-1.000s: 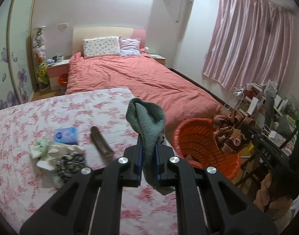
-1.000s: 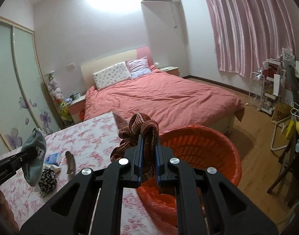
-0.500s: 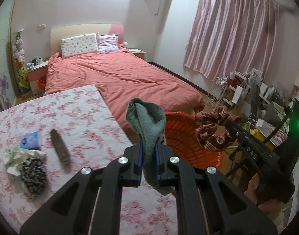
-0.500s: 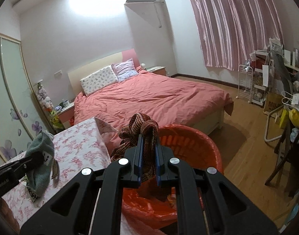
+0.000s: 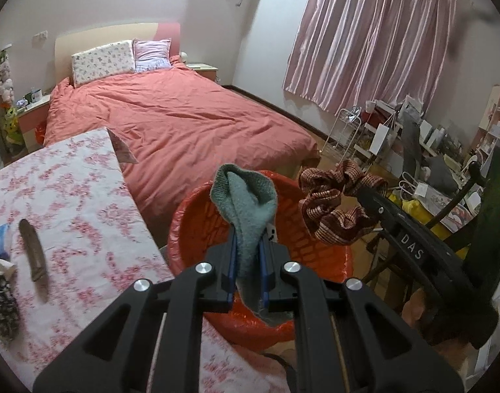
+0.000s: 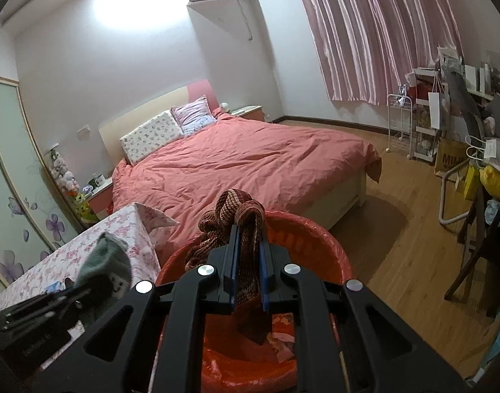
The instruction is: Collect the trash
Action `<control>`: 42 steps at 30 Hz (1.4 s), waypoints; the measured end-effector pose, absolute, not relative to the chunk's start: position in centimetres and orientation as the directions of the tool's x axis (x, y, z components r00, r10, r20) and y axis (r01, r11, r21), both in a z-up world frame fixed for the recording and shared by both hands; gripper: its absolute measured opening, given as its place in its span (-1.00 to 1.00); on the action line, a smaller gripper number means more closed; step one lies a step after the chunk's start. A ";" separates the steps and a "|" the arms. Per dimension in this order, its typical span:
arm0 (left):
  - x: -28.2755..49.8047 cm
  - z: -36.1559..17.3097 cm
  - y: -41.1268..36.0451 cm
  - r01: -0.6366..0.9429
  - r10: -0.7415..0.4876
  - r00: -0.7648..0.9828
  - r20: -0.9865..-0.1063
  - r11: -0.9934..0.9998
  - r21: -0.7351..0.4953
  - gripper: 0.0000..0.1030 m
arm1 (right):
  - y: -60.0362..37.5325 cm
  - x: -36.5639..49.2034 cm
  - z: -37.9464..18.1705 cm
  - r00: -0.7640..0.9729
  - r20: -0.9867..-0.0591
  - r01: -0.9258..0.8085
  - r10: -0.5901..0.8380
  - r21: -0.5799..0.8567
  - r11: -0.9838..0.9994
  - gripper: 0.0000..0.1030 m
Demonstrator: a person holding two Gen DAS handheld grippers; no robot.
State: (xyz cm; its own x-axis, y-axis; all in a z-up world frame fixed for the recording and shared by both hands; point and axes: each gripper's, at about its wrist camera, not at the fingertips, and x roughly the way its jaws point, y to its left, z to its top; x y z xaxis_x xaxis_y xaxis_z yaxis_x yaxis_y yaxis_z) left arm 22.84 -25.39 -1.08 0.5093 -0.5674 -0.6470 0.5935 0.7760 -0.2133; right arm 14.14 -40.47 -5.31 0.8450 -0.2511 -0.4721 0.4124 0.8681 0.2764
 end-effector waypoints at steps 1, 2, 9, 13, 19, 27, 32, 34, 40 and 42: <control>23.1 -1.3 -25.7 0.589 -0.563 0.509 -0.652 0.779 -0.213 -0.47 | -40.7 14.4 -5.6 0.842 -0.478 0.416 -0.250 0.278 0.866 -0.72; 23.3 -1.5 -25.9 0.584 -0.557 0.510 -0.656 0.784 -0.212 -0.29 | -40.8 14.6 -5.7 0.839 -0.484 0.419 -0.250 0.280 0.864 -0.66; 25.1 -3.7 -24.8 0.533 -0.489 0.521 -0.699 0.826 -0.180 -0.04 | -41.0 14.8 -7.2 0.813 -0.528 0.435 -0.244 0.274 0.857 -0.06; 25.4 -4.3 -23.0 0.503 -0.446 0.537 -0.716 0.851 -0.152 0.05 | -41.4 14.9 -7.5 0.799 -0.551 0.446 -0.242 0.273 0.852 -0.02; 24.4 -4.4 -19.3 0.466 -0.381 0.586 -0.715 0.881 -0.087 0.18 | -40.2 14.9 -7.0 0.792 -0.565 0.431 -0.230 0.252 0.866 0.02; 24.3 -3.9 -12.4 0.359 -0.309 0.629 -0.714 0.929 -0.085 0.21 | -36.7 15.7 -6.5 0.795 -0.578 0.370 -0.184 0.222 0.902 0.03; 24.4 -3.8 -6.8 0.260 -0.244 0.657 -0.713 0.962 -0.089 0.21 | -33.7 16.4 -6.3 0.794 -0.591 0.313 -0.143 0.196 0.929 0.03; 24.4 -3.9 -4.1 0.208 -0.209 0.671 -0.712 0.974 -0.089 0.22 | -32.7 16.6 -6.3 0.792 -0.597 0.291 -0.126 0.188 0.938 0.03; 24.7 -4.0 3.1 0.059 -0.106 0.692 -0.714 0.994 -0.090 0.22 | -28.8 17.5 -6.5 0.782 -0.619 0.210 -0.070 0.156 0.965 0.03; 24.7 -4.1 5.2 0.014 -0.075 0.694 -0.716 0.996 -0.090 0.22 | -27.5 18.0 -6.6 0.776 -0.629 0.186 -0.050 0.153 0.971 0.03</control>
